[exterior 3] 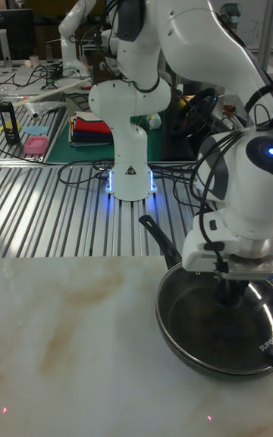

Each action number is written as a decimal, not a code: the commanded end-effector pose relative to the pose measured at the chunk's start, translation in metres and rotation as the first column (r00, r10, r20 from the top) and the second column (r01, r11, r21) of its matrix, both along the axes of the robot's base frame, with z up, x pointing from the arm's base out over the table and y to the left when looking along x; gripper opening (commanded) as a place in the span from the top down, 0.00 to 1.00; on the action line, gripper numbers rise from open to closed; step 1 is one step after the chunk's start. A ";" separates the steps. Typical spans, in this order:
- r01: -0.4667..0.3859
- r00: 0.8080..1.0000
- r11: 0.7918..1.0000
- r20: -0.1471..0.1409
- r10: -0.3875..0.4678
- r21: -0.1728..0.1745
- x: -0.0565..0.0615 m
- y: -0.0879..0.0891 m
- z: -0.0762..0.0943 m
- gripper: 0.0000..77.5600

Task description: Cover the pot with the lid

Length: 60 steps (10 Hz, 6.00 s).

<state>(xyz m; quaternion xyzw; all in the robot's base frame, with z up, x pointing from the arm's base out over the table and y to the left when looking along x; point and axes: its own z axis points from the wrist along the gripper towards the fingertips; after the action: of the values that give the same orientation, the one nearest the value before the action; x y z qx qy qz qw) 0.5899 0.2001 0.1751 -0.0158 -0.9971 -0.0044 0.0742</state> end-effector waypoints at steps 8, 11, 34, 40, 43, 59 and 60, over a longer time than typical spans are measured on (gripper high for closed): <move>0.003 1.000 1.000 -0.001 -0.003 0.013 0.003 0.000 0.000 0.99; 0.004 1.000 1.000 0.000 -0.004 0.013 0.003 0.000 -0.001 0.99; 0.030 0.999 0.999 0.035 -0.029 -0.018 0.003 0.000 -0.002 0.00; 0.026 0.999 0.999 0.037 -0.028 0.037 0.001 -0.004 0.019 0.00; 0.014 0.999 0.999 0.037 -0.016 0.036 0.001 -0.005 0.022 0.00; -0.128 0.992 0.986 -0.021 0.127 -0.109 -0.032 -0.141 0.129 0.00; -0.130 0.992 0.986 -0.020 0.128 -0.106 -0.033 -0.148 0.128 0.00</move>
<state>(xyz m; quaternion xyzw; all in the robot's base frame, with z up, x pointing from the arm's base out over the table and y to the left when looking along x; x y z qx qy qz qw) 0.5642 0.0648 0.2951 0.0409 -0.9953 0.0399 0.0788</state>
